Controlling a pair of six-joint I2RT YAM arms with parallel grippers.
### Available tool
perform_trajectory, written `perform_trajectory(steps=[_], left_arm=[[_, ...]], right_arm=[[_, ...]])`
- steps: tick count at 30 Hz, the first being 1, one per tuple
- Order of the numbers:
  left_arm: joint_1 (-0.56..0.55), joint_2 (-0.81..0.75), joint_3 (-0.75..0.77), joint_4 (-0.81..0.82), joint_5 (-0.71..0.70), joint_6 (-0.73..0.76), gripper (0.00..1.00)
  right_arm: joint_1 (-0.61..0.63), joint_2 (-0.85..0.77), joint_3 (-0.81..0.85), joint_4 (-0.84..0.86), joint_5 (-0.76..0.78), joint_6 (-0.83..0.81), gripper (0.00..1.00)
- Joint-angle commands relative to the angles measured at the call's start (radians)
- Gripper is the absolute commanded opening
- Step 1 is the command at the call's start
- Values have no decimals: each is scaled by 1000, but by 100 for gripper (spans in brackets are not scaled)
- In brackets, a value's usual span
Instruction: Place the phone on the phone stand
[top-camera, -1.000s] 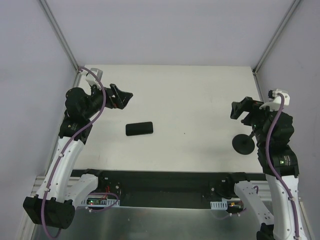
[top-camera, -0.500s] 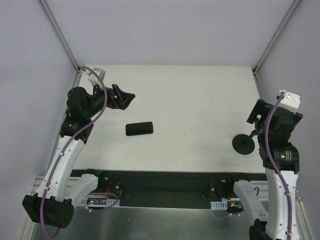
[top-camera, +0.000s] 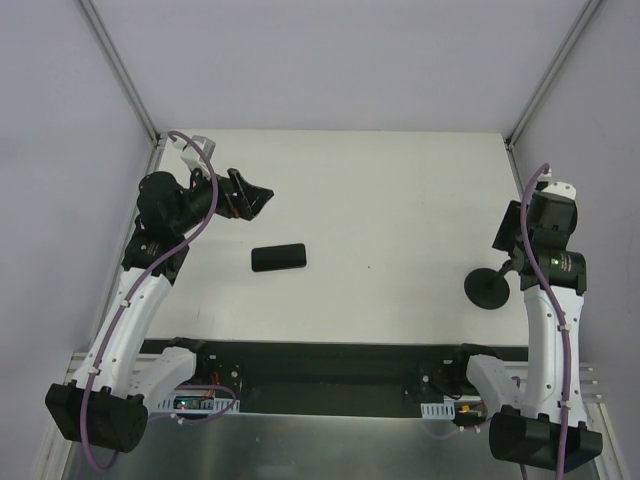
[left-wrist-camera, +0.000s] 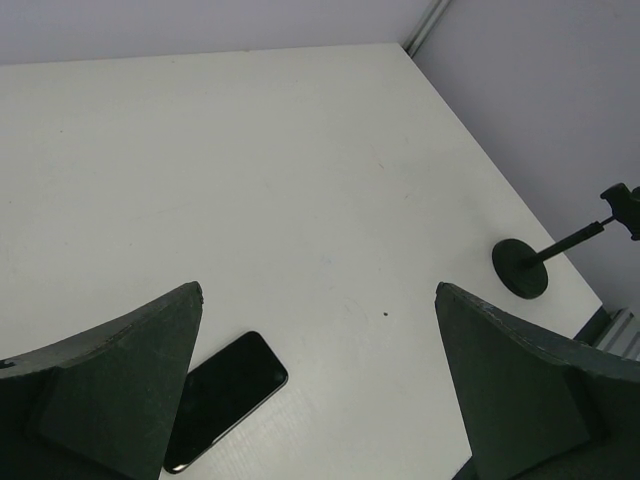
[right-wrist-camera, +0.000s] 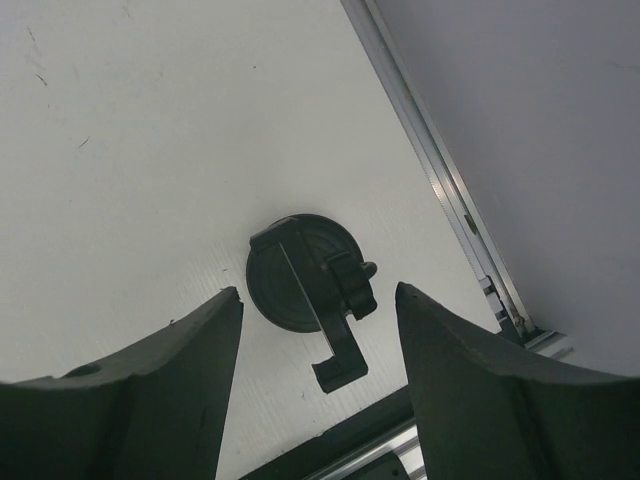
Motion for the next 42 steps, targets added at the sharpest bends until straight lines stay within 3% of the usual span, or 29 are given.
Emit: perform_trajectory(steps=[1, 13, 27, 30, 33, 35, 42], left_arm=[[-12, 4, 41, 40, 41, -13, 99], [-24, 24, 44, 40, 51, -13, 99], [-44, 32, 39, 40, 47, -7, 99], [-46, 32, 39, 40, 49, -7, 99], [-50, 34, 39, 40, 52, -8, 99], [-52, 34, 41, 40, 57, -8, 99], [-59, 27, 41, 40, 54, -10, 99]], right_arm=[[-9, -9, 14, -40, 36, -40, 66], [-7, 49, -8, -61, 45, -43, 73], [-7, 115, 3, -73, 42, -37, 61], [-7, 123, 3, -66, 18, -35, 56], [-1, 144, 6, -58, -19, -36, 45], [5, 158, 11, -61, -27, -41, 33], [66, 112, 31, -35, -20, -64, 14]])
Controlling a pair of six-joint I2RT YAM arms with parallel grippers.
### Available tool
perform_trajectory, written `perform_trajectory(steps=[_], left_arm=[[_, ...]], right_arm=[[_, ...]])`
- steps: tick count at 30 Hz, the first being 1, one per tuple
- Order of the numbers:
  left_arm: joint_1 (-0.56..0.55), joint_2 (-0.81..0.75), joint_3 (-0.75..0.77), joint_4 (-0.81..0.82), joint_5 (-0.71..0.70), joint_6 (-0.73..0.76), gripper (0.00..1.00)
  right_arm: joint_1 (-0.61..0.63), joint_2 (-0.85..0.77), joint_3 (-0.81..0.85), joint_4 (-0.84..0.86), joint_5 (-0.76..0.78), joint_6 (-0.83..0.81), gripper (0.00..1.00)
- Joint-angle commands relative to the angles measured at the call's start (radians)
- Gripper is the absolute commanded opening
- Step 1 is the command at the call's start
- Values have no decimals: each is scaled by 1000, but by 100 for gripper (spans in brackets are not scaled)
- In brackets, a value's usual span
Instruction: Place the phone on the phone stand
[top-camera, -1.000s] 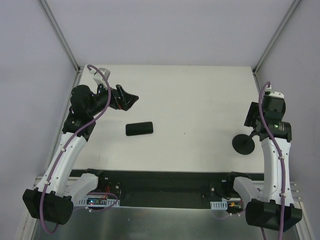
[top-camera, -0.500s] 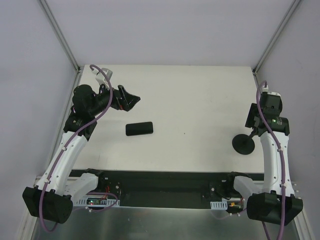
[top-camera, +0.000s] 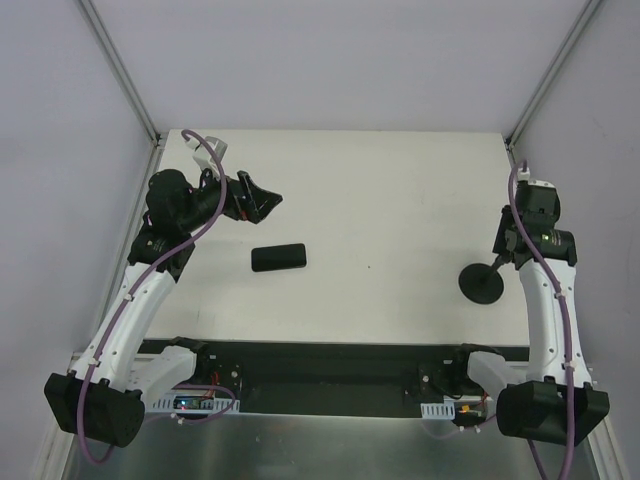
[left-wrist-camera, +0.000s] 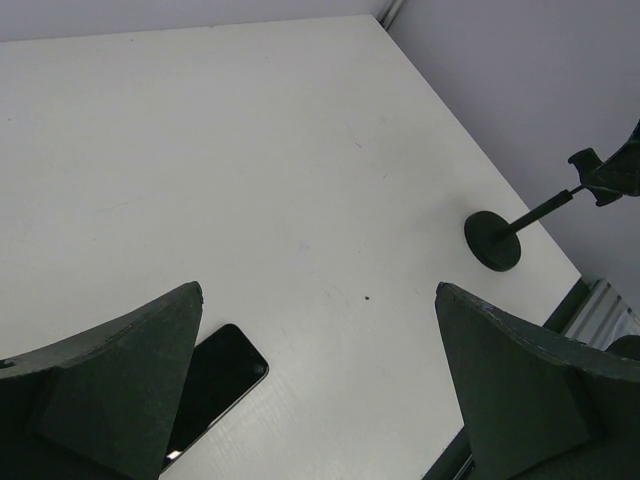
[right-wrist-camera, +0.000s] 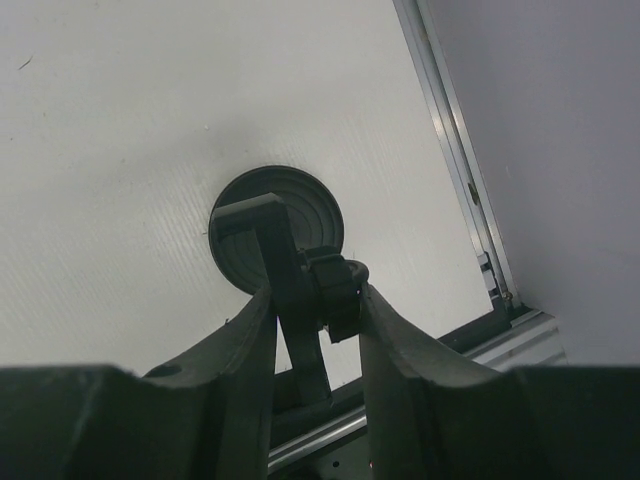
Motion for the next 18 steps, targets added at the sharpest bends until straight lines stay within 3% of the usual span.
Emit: perform_trajectory(steps=[1, 5, 8, 13, 18], left_arm=[[-13, -5, 36, 40, 25, -8, 99], [-15, -2, 34, 38, 19, -4, 99], [-18, 7, 34, 37, 12, 1, 99], [-18, 50, 51, 24, 38, -3, 99], [-22, 118, 78, 6, 116, -17, 99]], right_arm=[[61, -44, 31, 17, -30, -30, 11], [126, -75, 20, 73, -99, -50, 2], [207, -78, 3, 135, -156, -66, 1], [432, -9, -11, 222, -338, -185, 1], [659, 63, 1, 250, -403, -345, 1]])
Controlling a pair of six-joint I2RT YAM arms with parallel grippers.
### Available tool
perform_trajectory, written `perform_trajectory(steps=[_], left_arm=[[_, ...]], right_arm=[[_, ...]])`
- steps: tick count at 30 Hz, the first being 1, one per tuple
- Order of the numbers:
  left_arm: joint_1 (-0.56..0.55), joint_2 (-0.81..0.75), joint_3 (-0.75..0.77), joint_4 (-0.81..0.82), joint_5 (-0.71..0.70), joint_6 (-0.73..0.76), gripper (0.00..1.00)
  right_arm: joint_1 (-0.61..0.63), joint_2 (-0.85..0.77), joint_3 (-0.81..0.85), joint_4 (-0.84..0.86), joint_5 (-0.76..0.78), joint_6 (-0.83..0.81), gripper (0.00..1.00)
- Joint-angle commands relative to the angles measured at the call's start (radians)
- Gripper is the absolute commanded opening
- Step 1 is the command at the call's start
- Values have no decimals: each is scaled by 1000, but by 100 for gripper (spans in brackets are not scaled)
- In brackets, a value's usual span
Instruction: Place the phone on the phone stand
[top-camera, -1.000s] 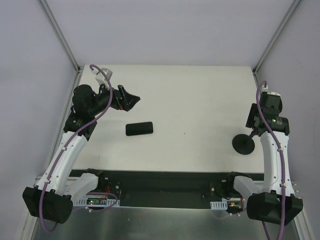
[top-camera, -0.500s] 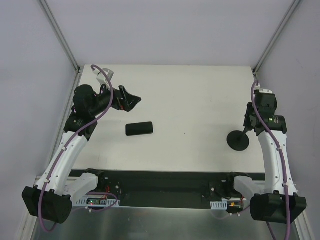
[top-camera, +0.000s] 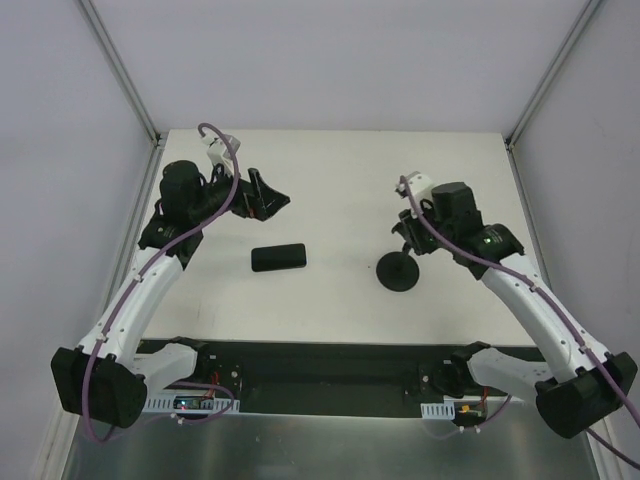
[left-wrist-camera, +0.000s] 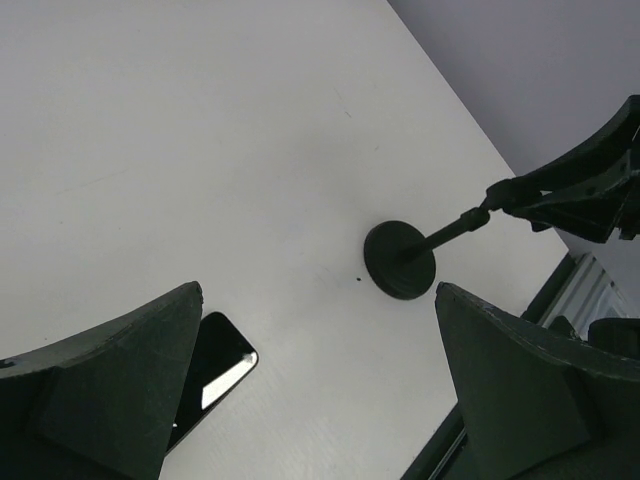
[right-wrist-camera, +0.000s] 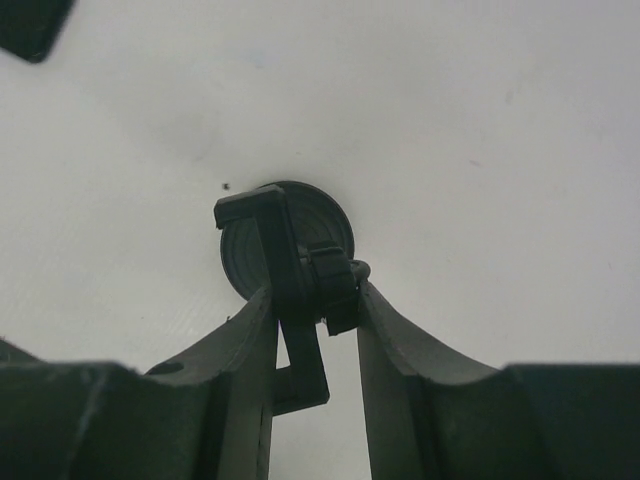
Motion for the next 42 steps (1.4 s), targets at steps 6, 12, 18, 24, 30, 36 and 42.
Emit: perform_trajectory(steps=[6, 12, 18, 24, 30, 36, 42], left_arm=[[-9, 116, 87, 4, 149, -60, 99], [-11, 204, 116, -45, 186, -74, 99], [-9, 395, 237, -264, 234, -54, 96], [-11, 585, 367, -485, 121, 8, 89], [-11, 644, 409, -549, 54, 34, 89], [-14, 667, 416, -564, 50, 46, 90], [-17, 675, 421, -569, 50, 52, 90]], right_arm=[[165, 169, 108, -4, -309, -274, 1], [205, 226, 96, 25, -308, -356, 3], [221, 221, 71, 89, -200, -373, 19], [228, 181, 24, 175, 4, -331, 40], [230, 181, -19, 191, 36, -331, 48], [230, 199, -21, 221, -1, -362, 38], [225, 213, 8, 271, 4, -397, 15]])
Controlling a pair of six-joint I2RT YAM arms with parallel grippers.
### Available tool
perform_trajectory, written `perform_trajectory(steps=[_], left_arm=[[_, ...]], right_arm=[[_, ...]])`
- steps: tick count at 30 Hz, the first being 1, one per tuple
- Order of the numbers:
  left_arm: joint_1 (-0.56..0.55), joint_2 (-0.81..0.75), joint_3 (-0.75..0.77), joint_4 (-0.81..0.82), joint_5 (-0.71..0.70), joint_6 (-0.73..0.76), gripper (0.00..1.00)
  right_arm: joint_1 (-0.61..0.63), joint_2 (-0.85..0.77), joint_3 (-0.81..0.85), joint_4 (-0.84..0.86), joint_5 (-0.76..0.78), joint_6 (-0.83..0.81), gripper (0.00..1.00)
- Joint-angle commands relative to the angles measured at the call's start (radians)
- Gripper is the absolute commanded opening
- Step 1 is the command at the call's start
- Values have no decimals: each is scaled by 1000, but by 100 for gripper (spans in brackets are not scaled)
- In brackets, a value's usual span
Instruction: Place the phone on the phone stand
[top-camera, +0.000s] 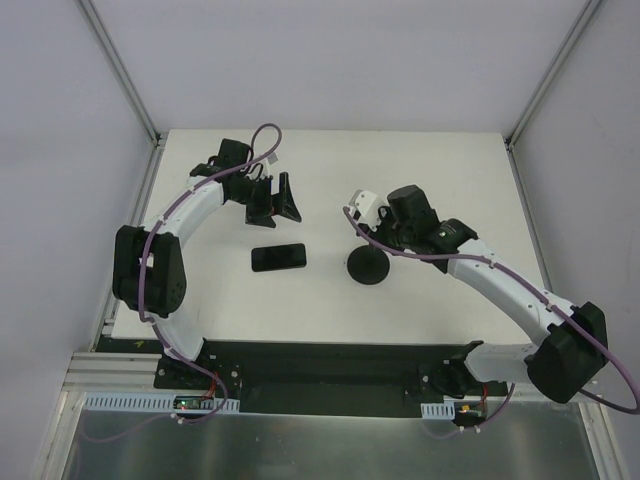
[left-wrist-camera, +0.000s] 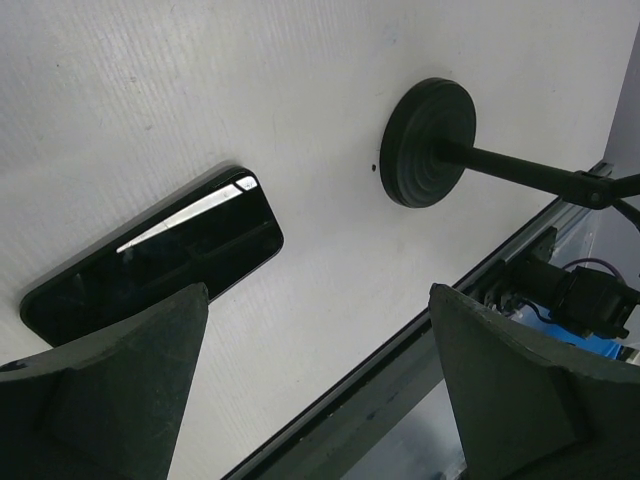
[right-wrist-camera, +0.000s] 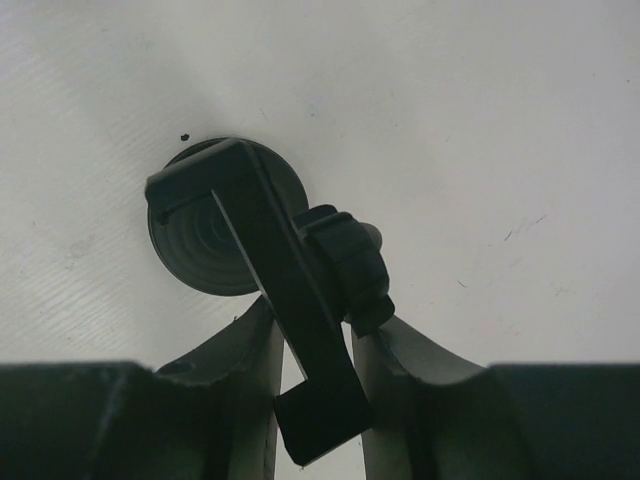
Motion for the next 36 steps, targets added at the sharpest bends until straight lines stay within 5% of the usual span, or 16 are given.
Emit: perform_trajectory(steps=[1, 16, 19, 23, 26, 27, 32, 36], left_arm=[[-10, 16, 40, -28, -13, 25, 90], [-24, 27, 43, -30, -5, 40, 91], [-27, 25, 45, -31, -8, 45, 91], [-27, 20, 46, -39, -38, 47, 97], [-27, 20, 48, -42, -86, 45, 99], [-27, 20, 49, -47, -97, 46, 99], [-26, 22, 54, -53, -190, 24, 98], [-23, 62, 77, -74, -310, 16, 69]], right_arm=[[-10, 8, 40, 91, 12, -58, 14], [-131, 191, 198, 201, -104, -137, 9], [-146, 197, 221, 192, -104, -128, 20], [-139, 154, 191, 217, -65, -60, 47], [-126, 121, 177, 228, 32, 1, 90], [-120, 111, 195, 212, 58, 12, 96], [-16, 21, 235, 151, 268, 122, 96], [120, -56, 157, 212, 224, 201, 96]])
